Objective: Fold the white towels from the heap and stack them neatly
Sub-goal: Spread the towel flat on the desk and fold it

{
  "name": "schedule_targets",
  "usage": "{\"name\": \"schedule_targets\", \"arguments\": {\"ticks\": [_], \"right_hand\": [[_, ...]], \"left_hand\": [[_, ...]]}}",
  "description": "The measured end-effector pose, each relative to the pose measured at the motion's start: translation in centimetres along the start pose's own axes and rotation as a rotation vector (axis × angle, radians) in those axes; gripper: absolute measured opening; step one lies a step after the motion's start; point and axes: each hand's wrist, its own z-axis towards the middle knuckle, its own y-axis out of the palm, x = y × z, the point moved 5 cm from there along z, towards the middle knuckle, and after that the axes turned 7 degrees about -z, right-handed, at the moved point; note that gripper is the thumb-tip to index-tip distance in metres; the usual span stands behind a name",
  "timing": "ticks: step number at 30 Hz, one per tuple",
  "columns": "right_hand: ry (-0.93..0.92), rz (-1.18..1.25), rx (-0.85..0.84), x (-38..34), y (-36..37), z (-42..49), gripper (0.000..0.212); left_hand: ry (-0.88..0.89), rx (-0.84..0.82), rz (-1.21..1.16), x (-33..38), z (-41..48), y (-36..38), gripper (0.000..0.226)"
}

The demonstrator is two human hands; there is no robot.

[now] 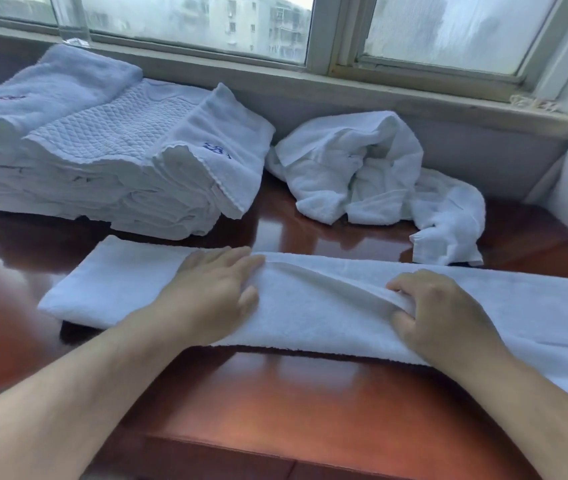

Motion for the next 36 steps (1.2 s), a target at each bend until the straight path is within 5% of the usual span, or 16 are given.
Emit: {"name": "schedule_targets", "arguments": {"ticks": [10, 20, 24, 30, 36], "right_hand": [[0.04, -0.065, 0.069, 3.4, -1.2, -2.0, 0.016], [0.366, -0.208, 0.116, 15.8, -3.5, -4.8, 0.034], [0.392, -0.24, 0.09, 17.6, -3.8, -4.9, 0.035], [0.474, -0.327, -0.008, 18.5, -4.8, -4.7, 0.009], [0.353, -0.174, -0.16, 16.6, -5.4, -4.8, 0.027]], "left_hand": [[0.383, 0.045, -0.097, 16.1, 5.1, 4.0, 0.031], [0.225, 0.103, -0.117, 13.3, 7.9, 4.0, 0.014], [0.181, 0.117, -0.097, 12.4, 8.0, 4.3, 0.015], [0.2, 0.146, -0.127, 11.0, 6.8, 4.2, 0.009], [0.246, 0.097, -0.085, 9.8, 4.6, 3.5, 0.009]]}}
